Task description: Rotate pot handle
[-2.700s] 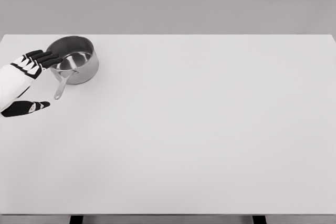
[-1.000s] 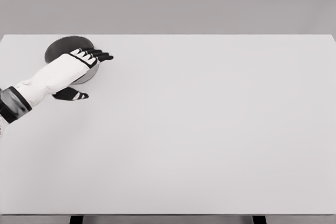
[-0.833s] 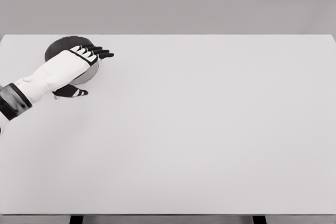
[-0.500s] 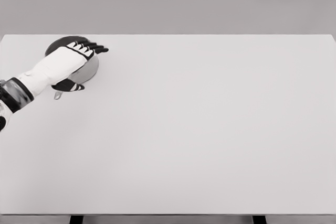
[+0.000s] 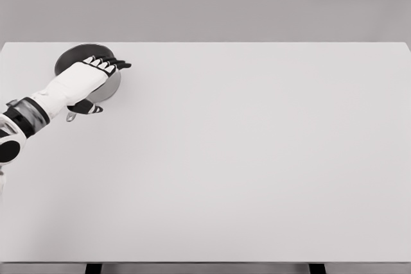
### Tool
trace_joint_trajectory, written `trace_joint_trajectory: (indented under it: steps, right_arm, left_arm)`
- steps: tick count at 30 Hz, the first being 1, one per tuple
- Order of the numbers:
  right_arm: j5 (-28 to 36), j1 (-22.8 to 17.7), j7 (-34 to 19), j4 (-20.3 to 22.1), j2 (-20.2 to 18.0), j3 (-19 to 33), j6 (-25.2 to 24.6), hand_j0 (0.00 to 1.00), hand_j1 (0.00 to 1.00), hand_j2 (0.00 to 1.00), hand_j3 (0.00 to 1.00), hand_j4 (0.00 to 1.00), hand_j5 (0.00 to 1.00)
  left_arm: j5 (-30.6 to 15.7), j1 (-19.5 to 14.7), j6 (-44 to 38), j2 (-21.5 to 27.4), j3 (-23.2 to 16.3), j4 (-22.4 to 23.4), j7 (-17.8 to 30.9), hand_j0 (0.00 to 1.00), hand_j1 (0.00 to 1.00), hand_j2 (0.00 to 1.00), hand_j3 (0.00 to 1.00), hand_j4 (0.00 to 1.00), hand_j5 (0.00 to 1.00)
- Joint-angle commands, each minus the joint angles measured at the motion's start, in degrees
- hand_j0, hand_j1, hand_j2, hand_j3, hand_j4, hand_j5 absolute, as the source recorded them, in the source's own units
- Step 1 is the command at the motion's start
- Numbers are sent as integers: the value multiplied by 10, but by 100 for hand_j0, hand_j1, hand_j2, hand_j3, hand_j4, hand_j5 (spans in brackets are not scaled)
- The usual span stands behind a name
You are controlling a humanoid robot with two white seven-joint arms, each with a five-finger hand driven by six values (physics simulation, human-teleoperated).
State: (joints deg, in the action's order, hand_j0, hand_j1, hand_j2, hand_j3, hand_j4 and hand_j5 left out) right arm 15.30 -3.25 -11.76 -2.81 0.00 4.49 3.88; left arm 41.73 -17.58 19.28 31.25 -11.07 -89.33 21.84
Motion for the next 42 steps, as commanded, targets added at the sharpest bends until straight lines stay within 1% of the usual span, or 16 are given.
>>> trace_joint_trajectory:
  steps: [1,7,12,20,26,31,39,42]
  right_arm:
    - [0,0,0,0,0,0,0,100,100,100,100,100,100]
    - [0,0,0,0,0,0,1,100,100,100,100,100,100]
    - [0,0,0,0,0,0,0,100,100,100,100,100,100]
    - [0,0,0,0,0,0,0,100,100,100,100,100,100]
    - [0,0,0,0,0,0,0,100,100,100,100,100,100]
    - [0,0,0,0,0,0,0,100,100,100,100,100,100]
    - [0,0,0,0,0,0,1,100,100,100,100,100,100]
    - [0,0,0,0,0,0,0,100,100,100,100,100,100]
  left_arm:
    - [-1,0,-1,0,2,1,0,100,100,100,100,100,100]
    - [0,0,-6,2,6,2,0,100,100,100,100,100,100]
    - [0,0,-17,3,6,16,0,100,100,100,100,100,100]
    - [0,0,-31,6,7,22,0,100,100,100,100,100,100]
    - [0,2,-32,7,20,26,0,100,100,100,100,100,100]
    - [0,2,-34,8,20,28,0,100,100,100,100,100,100]
    - [0,0,-33,10,32,36,0,100,100,100,100,100,100]
    - [0,4,-33,10,42,37,0,100,100,100,100,100,100]
